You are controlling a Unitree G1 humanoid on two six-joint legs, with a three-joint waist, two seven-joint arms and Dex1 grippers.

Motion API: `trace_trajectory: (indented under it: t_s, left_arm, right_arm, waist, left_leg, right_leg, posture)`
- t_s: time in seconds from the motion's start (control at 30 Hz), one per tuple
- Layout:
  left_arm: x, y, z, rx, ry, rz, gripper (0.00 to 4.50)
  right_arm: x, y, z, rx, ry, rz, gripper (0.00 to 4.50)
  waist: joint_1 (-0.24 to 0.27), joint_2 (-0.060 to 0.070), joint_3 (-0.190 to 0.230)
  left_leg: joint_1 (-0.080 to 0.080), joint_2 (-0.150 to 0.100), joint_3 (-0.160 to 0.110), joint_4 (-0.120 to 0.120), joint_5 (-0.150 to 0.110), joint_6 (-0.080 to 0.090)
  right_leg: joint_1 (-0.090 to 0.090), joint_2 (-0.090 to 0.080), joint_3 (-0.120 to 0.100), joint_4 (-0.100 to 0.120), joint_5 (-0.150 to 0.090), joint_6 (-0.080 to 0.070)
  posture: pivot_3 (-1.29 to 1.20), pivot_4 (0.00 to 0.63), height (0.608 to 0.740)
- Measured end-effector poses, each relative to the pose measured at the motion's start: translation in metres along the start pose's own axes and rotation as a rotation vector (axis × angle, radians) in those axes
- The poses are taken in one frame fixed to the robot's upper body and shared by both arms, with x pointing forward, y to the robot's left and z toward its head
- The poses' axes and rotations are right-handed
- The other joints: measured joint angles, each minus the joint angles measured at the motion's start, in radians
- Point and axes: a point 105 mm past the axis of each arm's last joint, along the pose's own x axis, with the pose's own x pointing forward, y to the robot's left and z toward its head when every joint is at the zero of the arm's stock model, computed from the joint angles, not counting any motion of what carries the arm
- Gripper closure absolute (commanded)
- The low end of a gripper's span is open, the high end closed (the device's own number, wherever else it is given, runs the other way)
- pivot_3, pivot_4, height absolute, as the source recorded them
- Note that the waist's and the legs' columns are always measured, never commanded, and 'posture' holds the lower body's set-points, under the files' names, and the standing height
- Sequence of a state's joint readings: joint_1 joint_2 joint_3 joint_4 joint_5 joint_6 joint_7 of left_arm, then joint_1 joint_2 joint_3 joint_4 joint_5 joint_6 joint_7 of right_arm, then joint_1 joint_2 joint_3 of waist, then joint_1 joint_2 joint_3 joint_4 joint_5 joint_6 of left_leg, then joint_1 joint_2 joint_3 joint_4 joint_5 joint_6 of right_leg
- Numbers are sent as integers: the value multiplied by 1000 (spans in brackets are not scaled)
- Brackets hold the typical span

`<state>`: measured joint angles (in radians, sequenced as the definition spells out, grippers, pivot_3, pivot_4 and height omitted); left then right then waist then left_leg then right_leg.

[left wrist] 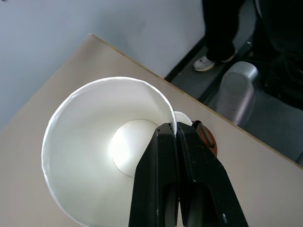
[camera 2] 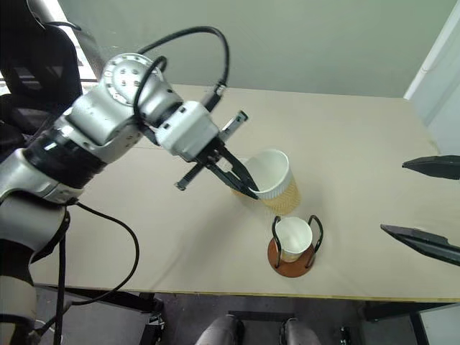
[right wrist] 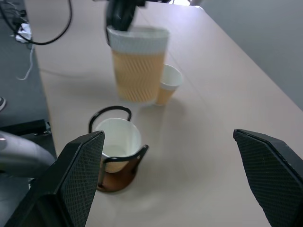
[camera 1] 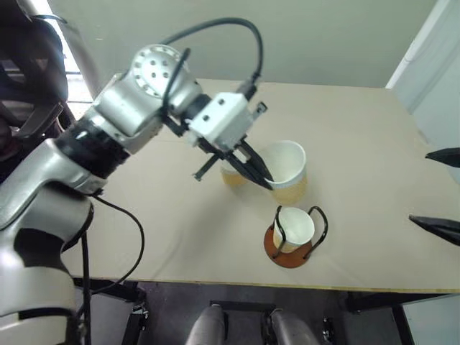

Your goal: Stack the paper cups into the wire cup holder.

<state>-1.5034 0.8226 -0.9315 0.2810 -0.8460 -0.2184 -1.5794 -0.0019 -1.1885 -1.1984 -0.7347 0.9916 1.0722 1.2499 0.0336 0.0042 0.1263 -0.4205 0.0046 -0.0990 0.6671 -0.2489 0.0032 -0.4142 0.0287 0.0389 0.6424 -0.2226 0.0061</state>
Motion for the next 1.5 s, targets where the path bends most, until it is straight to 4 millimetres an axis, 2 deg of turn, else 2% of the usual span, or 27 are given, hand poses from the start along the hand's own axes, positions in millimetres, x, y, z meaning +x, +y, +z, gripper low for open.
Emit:
trace_trajectory:
  t_s: [0.17, 0.3, 0.5, 0.83, 1.5]
  left_arm:
    - [12, 14, -1, 45, 6, -48, 4473]
    - [23, 9, -7, 36, -17, -99, 4473]
    - [35, 5, -1, 75, -42, -169, 4473]
    - [56, 2, -12, 76, -41, -248, 4473]
    - [64, 2, -31, 56, 21, -268, 4473]
  right_arm:
    - [2, 15, 2, 4, 16, 15, 0]
    - [4, 19, -3, 24, 31, -8, 0]
    - [4, 21, -2, 29, 34, -31, 0]
    - [5, 24, 0, 27, 50, -45, 0]
    - [10, 28, -2, 12, 68, -56, 0]
  waist:
    - [3, 0, 0]
    - [3, 0, 0]
    - [3, 0, 0]
    - [3, 1, 0]
    - [3, 1, 0]
  left_leg:
    - [0, -5, 2, 1, -3, 5]
    - [0, -8, 5, 2, -6, 8]
    - [1, -11, 9, 3, -7, 10]
    - [1, -11, 12, 11, -10, 16]
    - [1, -11, 17, 16, -13, 20]
  right_leg:
    - [0, -5, 2, 0, -3, 5]
    - [1, -8, 6, 1, -5, 9]
    - [1, -11, 11, 1, -6, 13]
    - [2, -11, 13, 4, -4, 14]
    - [3, -12, 17, 4, -2, 18]
  posture:
    - [0, 150, 740]
    - [0, 150, 740]
    - [0, 150, 740]
    - [0, 150, 740]
    - [0, 150, 740]
